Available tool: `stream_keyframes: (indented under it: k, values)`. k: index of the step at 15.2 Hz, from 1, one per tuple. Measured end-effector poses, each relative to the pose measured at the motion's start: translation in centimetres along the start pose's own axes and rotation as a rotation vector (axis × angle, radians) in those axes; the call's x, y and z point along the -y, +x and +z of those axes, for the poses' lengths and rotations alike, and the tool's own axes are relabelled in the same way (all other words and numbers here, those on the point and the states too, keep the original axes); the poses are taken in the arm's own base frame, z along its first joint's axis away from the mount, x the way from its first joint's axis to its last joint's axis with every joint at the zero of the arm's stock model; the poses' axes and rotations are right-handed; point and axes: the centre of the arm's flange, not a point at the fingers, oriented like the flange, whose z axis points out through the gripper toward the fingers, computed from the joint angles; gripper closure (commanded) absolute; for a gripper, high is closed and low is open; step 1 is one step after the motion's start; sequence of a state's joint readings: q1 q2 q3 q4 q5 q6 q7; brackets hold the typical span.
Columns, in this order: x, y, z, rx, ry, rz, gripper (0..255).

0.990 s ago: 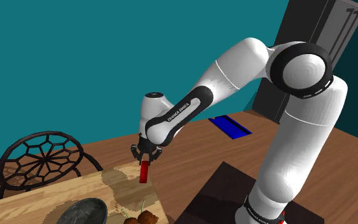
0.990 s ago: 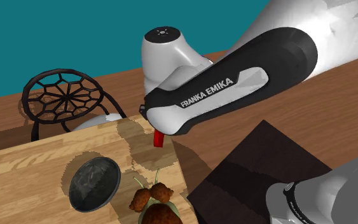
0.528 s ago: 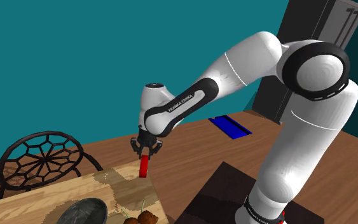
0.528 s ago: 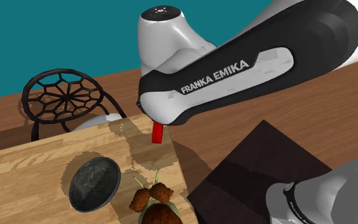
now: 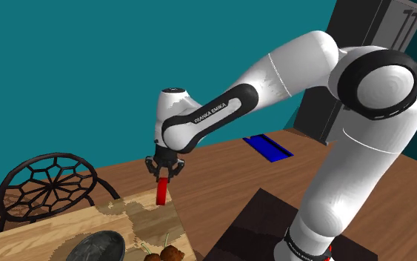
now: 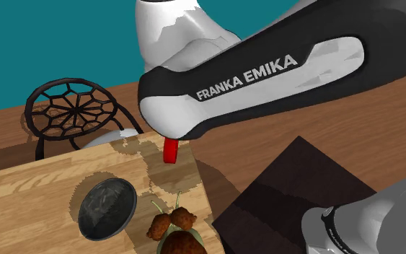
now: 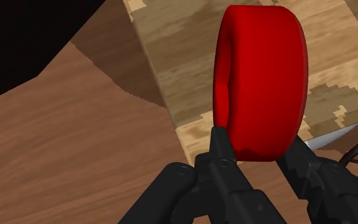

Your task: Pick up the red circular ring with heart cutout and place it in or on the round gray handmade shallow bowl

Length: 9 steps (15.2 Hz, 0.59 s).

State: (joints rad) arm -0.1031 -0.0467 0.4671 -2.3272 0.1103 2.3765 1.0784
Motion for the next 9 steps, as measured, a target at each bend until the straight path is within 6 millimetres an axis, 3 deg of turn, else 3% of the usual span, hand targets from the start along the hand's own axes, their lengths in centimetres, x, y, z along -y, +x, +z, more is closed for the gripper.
stream_keyframes:
  k: [9]
  values:
    - [8.9,-8.0,0.4,0.001,0.000,-0.001,255]
